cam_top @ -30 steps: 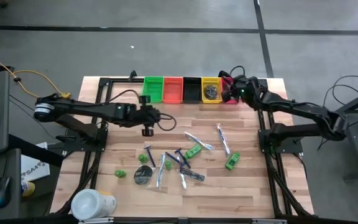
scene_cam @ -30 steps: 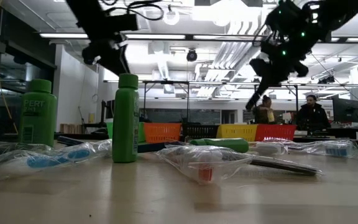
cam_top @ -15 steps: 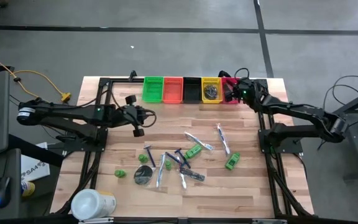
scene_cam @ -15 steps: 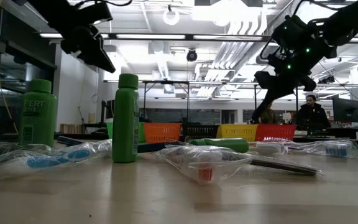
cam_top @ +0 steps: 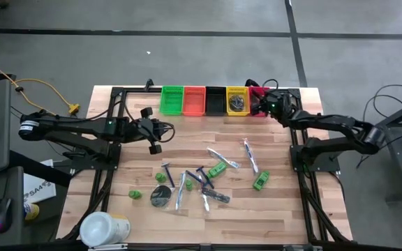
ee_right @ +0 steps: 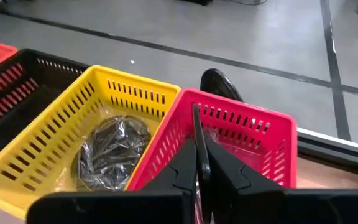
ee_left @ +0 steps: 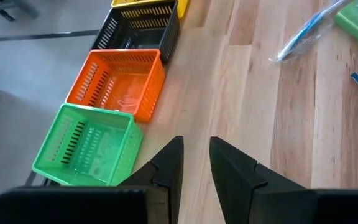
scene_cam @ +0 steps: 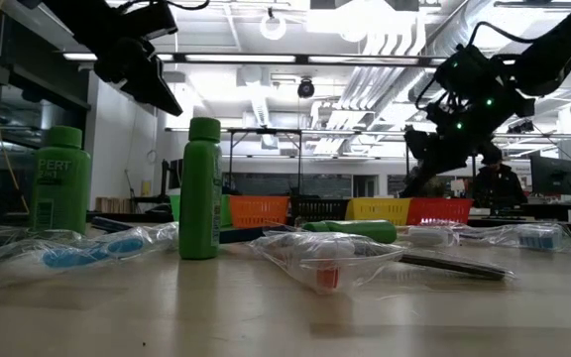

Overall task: Pick & Place Travel size toiletries
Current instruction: Put the black comb into the red bin

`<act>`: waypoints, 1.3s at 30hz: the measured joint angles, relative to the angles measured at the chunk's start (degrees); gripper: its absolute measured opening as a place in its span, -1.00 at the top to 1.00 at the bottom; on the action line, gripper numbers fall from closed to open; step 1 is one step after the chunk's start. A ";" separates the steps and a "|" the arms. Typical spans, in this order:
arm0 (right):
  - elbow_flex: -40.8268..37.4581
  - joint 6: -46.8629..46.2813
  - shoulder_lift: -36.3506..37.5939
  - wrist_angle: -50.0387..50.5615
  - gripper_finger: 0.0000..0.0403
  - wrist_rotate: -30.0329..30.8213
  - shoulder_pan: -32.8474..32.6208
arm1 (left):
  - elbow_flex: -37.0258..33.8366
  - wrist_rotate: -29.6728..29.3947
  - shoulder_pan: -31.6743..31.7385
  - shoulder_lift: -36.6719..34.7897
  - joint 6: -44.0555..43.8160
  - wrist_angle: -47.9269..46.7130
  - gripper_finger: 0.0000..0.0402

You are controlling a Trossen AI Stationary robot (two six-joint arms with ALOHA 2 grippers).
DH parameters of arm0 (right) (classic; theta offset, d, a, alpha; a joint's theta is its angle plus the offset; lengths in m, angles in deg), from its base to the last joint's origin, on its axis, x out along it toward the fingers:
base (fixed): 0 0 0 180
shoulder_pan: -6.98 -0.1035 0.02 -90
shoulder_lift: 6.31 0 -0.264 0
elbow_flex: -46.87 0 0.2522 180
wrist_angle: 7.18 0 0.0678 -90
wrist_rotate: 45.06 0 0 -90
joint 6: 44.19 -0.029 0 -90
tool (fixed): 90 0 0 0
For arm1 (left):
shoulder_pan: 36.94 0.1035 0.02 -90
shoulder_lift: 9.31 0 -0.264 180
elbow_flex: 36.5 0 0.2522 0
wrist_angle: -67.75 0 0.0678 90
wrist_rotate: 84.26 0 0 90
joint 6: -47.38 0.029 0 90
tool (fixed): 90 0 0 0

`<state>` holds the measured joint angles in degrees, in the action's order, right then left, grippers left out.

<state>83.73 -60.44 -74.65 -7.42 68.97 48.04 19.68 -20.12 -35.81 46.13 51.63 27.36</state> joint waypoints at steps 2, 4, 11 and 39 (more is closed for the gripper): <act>0.00 -0.08 -1.01 -1.03 0.89 0.08 0.31 | 0.00 0.46 0.00 0.00 -0.03 0.04 0.62; 0.00 -0.17 -1.70 -1.03 0.80 0.32 0.84 | 0.00 0.87 0.00 0.01 -0.04 0.04 0.62; 0.00 -0.01 -1.88 -1.24 0.31 0.65 2.66 | 0.00 1.18 0.00 0.04 -1.57 -0.11 0.62; 0.11 -1.62 26.27 14.74 0.09 -14.04 -20.84 | 0.07 4.77 -4.70 -1.41 -11.28 -1.71 0.62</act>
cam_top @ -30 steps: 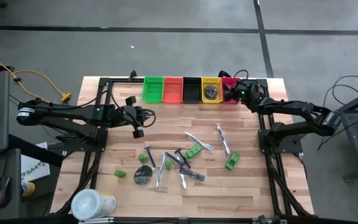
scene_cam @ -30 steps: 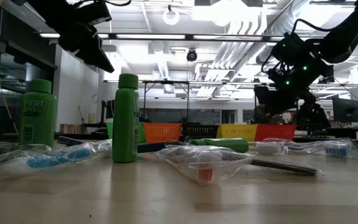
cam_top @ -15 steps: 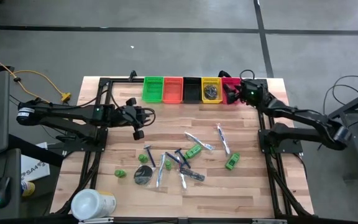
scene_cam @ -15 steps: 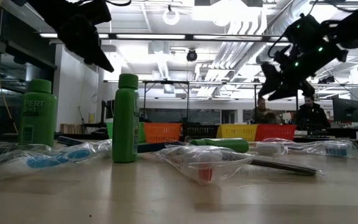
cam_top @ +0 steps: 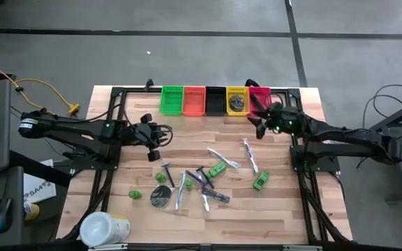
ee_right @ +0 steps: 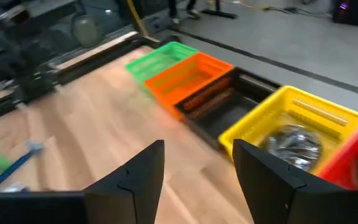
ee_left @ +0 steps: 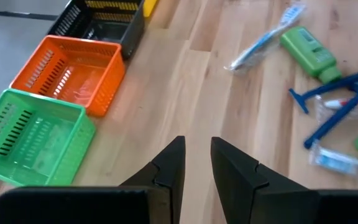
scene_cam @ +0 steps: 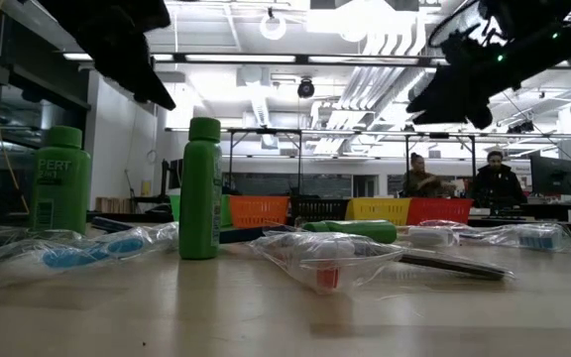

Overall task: Pick & Place Travel size toiletries
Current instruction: Put the black comb into the red bin

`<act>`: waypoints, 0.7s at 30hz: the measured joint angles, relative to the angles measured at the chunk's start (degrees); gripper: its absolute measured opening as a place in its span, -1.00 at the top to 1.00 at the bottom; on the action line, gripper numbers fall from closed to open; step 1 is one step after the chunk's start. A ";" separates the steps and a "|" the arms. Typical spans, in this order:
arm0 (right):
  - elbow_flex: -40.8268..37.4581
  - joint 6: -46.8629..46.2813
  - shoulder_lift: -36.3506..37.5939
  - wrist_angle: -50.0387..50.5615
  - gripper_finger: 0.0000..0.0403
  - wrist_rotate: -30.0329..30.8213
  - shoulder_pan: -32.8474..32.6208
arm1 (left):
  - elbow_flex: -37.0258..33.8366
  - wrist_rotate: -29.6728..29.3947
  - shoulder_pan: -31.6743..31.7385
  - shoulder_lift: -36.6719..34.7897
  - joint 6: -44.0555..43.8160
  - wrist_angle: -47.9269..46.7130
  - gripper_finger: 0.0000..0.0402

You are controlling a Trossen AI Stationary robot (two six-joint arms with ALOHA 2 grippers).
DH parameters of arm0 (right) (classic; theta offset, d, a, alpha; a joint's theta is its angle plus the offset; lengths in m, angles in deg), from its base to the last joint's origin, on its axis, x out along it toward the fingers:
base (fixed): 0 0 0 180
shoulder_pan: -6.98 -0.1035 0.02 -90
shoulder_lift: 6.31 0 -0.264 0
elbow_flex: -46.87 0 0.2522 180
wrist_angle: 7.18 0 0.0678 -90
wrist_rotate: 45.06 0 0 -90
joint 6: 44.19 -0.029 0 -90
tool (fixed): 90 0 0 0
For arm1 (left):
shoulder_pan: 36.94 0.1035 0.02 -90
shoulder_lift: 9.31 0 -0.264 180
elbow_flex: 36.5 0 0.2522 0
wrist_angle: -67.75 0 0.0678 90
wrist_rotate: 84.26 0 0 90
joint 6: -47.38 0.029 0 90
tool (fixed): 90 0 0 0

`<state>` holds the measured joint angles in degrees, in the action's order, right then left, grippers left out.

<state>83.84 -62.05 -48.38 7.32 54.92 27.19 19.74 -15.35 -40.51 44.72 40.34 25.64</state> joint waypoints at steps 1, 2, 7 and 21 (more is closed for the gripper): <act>0.00 0.01 0.31 0.15 0.09 1.28 -2.09 | 0.00 -0.67 -0.70 -0.58 -0.32 -0.39 0.62; 0.00 0.07 0.58 0.37 0.10 2.51 -4.15 | 0.00 -1.55 -1.55 -1.25 -0.79 -1.05 0.62; 0.10 -0.47 0.74 0.86 0.14 7.92 -14.11 | 0.02 -6.75 -5.72 -6.25 -3.43 -3.24 0.62; 8.83 -3.34 -7.36 2.26 0.25 21.08 -36.82 | -11.10 -12.96 -14.88 -20.94 -8.70 -0.94 0.62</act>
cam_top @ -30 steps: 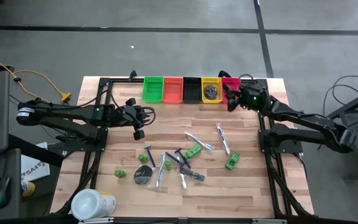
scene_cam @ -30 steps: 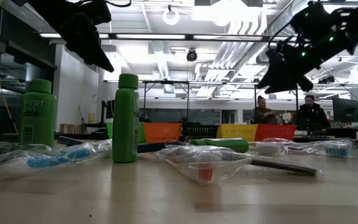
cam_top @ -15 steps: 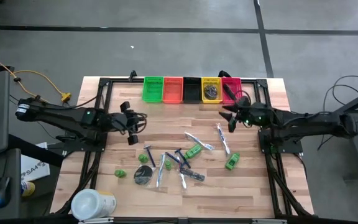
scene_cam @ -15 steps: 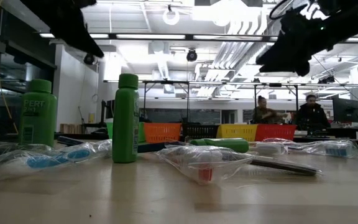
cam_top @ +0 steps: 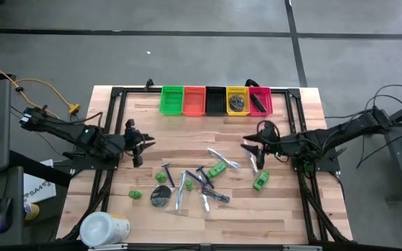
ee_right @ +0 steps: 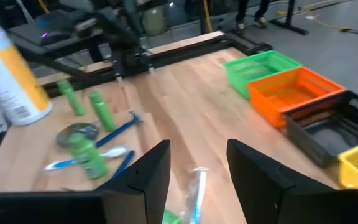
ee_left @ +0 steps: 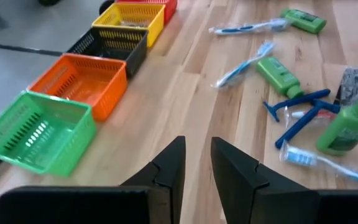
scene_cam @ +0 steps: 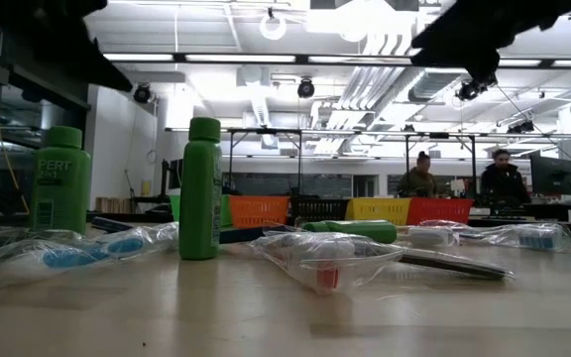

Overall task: Pick & Place Travel size toiletries
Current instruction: Put the black comb into the red bin

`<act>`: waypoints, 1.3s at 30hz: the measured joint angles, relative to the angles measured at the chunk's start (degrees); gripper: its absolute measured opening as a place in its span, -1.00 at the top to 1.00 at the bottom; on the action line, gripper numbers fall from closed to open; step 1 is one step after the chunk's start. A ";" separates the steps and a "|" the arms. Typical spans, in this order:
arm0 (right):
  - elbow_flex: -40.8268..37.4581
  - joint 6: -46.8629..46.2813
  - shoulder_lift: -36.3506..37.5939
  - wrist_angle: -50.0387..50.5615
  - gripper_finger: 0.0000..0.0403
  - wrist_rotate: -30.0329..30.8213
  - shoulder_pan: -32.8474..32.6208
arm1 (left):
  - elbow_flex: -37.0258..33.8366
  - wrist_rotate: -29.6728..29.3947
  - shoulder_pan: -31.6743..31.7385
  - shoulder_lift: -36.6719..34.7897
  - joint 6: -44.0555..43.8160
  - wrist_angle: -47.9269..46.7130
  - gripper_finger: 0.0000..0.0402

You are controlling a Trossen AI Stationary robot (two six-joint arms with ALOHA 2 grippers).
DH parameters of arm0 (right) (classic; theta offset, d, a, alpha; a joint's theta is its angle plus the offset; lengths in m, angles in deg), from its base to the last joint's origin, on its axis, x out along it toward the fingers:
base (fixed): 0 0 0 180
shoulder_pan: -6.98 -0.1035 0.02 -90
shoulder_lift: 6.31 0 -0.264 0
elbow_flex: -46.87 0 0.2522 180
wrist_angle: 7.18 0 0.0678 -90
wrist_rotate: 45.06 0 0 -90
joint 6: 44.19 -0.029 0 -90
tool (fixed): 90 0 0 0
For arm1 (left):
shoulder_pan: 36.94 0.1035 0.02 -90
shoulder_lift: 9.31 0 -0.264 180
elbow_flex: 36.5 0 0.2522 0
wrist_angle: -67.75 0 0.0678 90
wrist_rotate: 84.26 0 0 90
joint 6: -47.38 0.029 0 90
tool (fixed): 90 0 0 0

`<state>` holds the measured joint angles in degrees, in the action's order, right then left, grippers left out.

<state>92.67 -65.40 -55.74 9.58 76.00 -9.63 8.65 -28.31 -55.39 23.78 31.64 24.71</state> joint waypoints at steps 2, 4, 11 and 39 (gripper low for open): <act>1.46 -0.26 -2.34 0.29 0.26 0.62 -2.10 | -1.99 0.04 -0.57 -2.69 -0.20 2.33 0.62; 3.08 -0.69 -5.02 0.28 0.27 1.34 -4.19 | -3.61 0.11 -1.30 -5.89 0.48 3.43 0.62; 9.62 1.12 -15.81 0.95 0.28 4.76 -10.15 | -5.84 1.52 -2.72 -15.59 1.96 3.00 0.62; 13.57 5.16 -31.18 2.69 0.29 3.49 -19.69 | -6.87 1.65 -2.58 -20.60 2.19 0.68 0.62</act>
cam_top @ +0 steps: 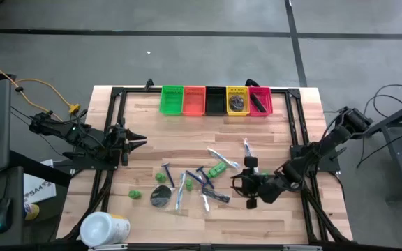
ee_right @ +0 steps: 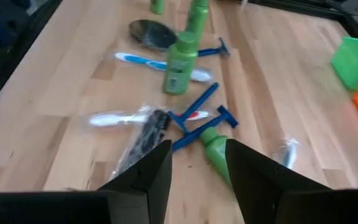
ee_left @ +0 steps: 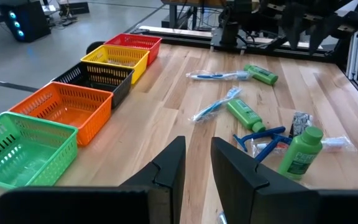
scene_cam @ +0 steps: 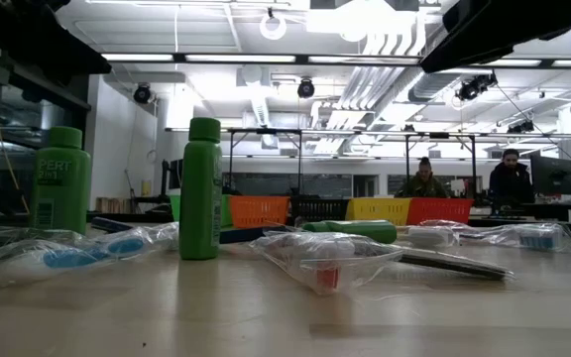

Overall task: Pick & Place Travel size toiletries
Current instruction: Put the black comb into the red bin

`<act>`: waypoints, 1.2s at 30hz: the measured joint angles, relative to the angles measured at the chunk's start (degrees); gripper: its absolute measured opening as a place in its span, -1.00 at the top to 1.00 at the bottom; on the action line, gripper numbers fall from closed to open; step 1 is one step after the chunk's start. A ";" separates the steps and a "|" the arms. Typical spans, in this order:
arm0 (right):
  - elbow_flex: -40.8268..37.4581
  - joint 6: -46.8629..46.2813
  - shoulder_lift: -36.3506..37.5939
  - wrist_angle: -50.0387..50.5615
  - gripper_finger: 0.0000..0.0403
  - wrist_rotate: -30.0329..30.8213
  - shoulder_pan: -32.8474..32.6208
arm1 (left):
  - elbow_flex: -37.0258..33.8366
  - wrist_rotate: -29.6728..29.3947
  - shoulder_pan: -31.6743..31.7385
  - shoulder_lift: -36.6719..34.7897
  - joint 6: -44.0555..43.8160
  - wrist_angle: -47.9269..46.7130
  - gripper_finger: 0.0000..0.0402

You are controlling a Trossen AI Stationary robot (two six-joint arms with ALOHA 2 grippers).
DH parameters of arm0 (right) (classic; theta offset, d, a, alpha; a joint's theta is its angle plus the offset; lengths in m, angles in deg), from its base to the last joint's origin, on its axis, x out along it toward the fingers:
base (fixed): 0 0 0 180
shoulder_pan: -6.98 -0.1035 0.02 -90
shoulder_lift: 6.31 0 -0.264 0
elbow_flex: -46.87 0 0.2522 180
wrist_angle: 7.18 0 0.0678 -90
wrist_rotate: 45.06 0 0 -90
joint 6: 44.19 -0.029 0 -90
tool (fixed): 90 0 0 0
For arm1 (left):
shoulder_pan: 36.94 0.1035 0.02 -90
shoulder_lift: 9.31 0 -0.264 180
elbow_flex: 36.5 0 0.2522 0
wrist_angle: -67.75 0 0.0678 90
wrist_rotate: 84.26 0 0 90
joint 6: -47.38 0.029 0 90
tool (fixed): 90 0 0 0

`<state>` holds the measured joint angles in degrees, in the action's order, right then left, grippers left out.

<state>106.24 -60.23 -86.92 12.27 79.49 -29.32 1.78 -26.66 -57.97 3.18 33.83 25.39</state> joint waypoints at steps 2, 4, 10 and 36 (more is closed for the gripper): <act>0.02 1.57 -2.32 -1.75 0.29 -0.06 -1.05 | 0.00 0.59 0.00 0.00 0.01 -0.02 0.62; 0.02 3.68 -5.65 -4.26 0.29 0.51 -1.90 | 0.00 0.64 0.00 0.00 -0.07 -0.02 0.62; 2.53 9.24 -17.00 -10.64 0.29 4.47 -3.26 | 0.00 0.76 0.02 0.00 -0.19 -0.02 0.62; 28.02 -2.78 -37.17 13.08 -0.07 3.62 -0.67 | 0.07 0.95 0.02 0.02 -0.21 0.11 0.62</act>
<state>134.26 -63.02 -124.08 25.35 83.11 -29.99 1.84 -25.71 -57.95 3.20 33.63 25.50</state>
